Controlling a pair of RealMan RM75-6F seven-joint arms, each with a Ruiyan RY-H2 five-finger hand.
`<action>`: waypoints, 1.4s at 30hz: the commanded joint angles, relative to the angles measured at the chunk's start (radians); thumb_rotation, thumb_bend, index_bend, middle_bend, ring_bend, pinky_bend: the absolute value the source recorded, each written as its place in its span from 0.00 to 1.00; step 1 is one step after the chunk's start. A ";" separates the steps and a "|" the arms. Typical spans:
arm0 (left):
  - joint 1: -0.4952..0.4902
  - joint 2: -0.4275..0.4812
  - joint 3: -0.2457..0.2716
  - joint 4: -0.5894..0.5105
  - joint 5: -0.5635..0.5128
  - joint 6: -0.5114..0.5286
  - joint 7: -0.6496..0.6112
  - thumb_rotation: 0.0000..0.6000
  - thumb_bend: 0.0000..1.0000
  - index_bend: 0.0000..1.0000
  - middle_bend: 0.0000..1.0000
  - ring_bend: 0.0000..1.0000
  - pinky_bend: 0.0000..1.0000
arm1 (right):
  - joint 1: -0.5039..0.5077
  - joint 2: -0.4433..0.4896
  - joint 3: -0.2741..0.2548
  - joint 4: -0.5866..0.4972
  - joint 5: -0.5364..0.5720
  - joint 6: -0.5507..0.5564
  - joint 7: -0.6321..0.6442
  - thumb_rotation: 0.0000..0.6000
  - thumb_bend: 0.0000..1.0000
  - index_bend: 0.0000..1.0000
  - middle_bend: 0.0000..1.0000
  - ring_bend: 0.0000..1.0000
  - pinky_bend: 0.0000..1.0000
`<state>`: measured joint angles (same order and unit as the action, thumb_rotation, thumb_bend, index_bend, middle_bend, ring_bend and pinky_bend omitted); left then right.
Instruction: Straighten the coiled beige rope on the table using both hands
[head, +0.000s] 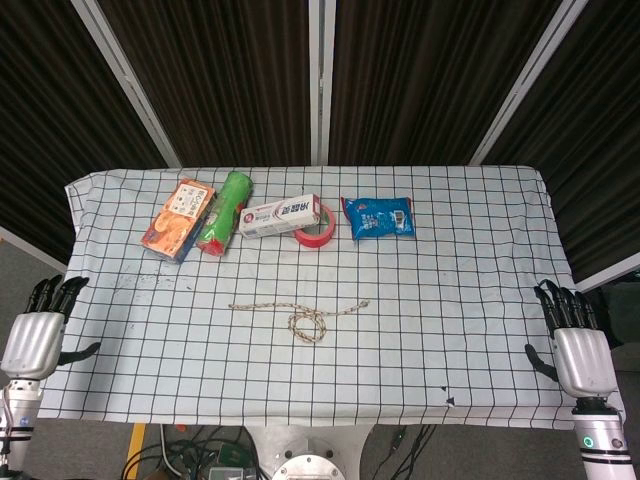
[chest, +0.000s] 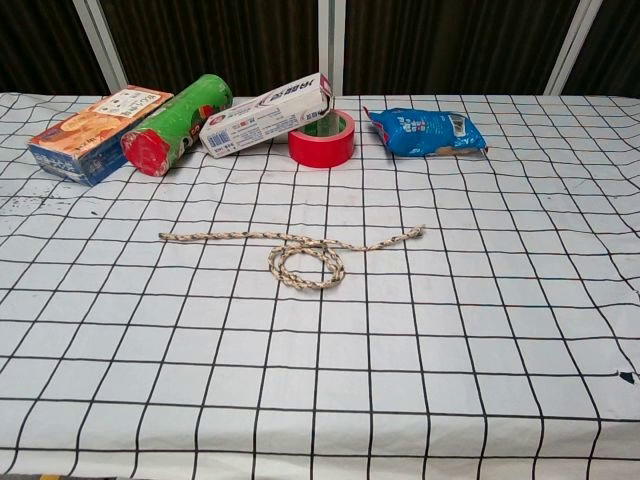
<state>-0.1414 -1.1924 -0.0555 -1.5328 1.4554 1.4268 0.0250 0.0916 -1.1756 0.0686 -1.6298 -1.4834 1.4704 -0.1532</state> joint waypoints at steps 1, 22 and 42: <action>0.000 0.000 0.000 -0.002 -0.001 0.000 0.004 1.00 0.00 0.11 0.10 0.00 0.06 | 0.000 0.000 0.000 0.001 0.000 0.001 0.002 1.00 0.22 0.00 0.00 0.00 0.00; -0.189 -0.062 -0.045 -0.160 0.013 -0.212 0.139 1.00 0.00 0.15 0.10 0.00 0.08 | -0.007 0.027 0.014 -0.033 0.003 0.025 -0.003 1.00 0.22 0.00 0.00 0.00 0.00; -0.412 -0.338 -0.128 -0.048 -0.340 -0.425 0.474 1.00 0.08 0.26 0.09 0.00 0.08 | 0.004 0.036 0.021 -0.022 0.028 -0.005 0.009 1.00 0.22 0.00 0.00 0.00 0.00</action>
<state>-0.5347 -1.5096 -0.1735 -1.6015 1.1318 1.0166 0.4899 0.0956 -1.1406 0.0894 -1.6524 -1.4562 1.4659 -0.1440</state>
